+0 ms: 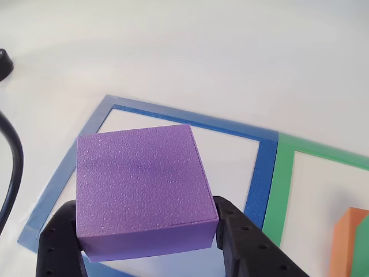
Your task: Tower of hanoi
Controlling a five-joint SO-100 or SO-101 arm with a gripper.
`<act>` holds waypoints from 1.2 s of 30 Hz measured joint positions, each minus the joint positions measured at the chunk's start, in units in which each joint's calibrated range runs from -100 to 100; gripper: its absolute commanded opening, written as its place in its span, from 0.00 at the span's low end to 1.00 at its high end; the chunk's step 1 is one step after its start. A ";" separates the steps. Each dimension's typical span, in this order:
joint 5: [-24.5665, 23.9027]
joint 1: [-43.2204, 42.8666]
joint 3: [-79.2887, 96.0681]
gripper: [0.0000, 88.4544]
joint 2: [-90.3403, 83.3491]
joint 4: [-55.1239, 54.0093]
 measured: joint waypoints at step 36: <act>0.00 1.26 -13.42 0.38 28.21 -17.73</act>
